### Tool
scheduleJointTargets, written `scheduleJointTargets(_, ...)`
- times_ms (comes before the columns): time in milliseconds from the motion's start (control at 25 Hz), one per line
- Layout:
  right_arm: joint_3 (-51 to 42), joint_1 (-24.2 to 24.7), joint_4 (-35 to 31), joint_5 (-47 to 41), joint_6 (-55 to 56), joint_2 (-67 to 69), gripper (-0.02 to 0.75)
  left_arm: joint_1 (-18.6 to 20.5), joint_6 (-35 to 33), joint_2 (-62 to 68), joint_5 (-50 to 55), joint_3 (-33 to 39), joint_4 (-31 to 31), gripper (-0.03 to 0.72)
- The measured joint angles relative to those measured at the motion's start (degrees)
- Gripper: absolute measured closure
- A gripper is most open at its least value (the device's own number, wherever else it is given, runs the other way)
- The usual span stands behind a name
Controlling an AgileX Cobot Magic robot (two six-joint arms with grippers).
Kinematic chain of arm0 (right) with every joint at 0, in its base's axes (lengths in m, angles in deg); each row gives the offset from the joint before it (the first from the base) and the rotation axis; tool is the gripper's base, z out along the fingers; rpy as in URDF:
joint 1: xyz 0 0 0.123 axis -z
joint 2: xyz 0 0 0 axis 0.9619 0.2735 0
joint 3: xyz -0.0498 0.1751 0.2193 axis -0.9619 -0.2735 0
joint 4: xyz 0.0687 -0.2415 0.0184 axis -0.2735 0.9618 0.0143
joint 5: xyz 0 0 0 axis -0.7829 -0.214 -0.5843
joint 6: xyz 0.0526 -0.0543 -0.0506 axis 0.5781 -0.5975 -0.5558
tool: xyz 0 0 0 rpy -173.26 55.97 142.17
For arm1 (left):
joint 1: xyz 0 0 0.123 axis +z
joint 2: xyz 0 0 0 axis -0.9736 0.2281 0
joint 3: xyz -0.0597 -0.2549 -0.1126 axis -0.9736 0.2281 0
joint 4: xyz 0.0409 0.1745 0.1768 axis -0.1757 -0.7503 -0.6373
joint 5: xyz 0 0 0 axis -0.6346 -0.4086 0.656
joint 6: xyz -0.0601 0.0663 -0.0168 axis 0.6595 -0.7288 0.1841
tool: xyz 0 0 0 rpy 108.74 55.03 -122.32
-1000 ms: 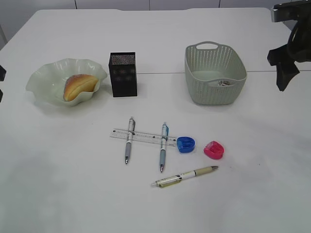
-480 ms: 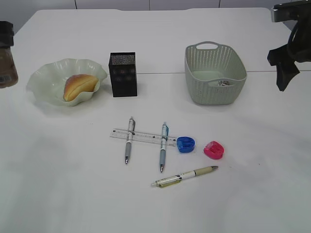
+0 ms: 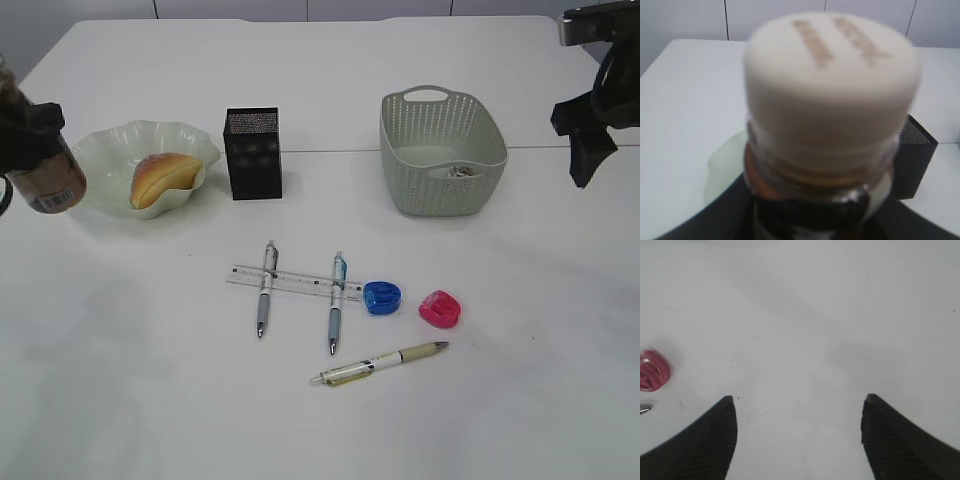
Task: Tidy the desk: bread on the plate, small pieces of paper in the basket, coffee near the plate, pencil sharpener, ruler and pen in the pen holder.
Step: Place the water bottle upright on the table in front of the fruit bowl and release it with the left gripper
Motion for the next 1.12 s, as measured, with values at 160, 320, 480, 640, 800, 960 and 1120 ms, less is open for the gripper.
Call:
scheduleJointTargets(160, 0.0, 0.0, 0.09, 0.75, 0.0, 0.0, 0.174, 0.0, -0.11, 4.87, -6.41, 0.73, -0.37, 0.362)
scheduleJointTargets(320, 0.0, 0.0, 0.09, 0.95, 0.09, 0.0, 0.174, 0.0, -0.1, 10.01, -8.14, -0.16, -0.79, 0.362)
scheduleJointTargets(480, 0.0, 0.0, 0.09, 1.77, 0.09, 0.0, 0.174, 0.0, -0.1, 13.43, -8.83, -1.94, -1.55, 0.362)
scheduleJointTargets(640, 0.0, 0.0, 0.09, 3.35, 0.09, 0.0, 0.174, 0.0, -0.21, 16.15, -9.49, -4.55, -2.17, 0.362)
scheduleJointTargets(800, 0.0, 0.0, 0.09, 4.0, 0.09, 0.0, 0.174, 0.0, -0.21, 19.14, -9.86, -5.62, -2.3, 0.362)
scheduleJointTargets(960, 0.0, 0.0, 0.58, 4.44, 0.09, 0.0, 0.174, 0.0, -0.21, 21.27, -10.0, -5.62, -2.3, 0.362)
scheduleJointTargets(1120, 0.0, 0.0, 0.7, 4.7, 0.09, 0.0, 0.174, 0.0, -0.21, 23.24, -12.09, -5.72, -2.41, 0.361)
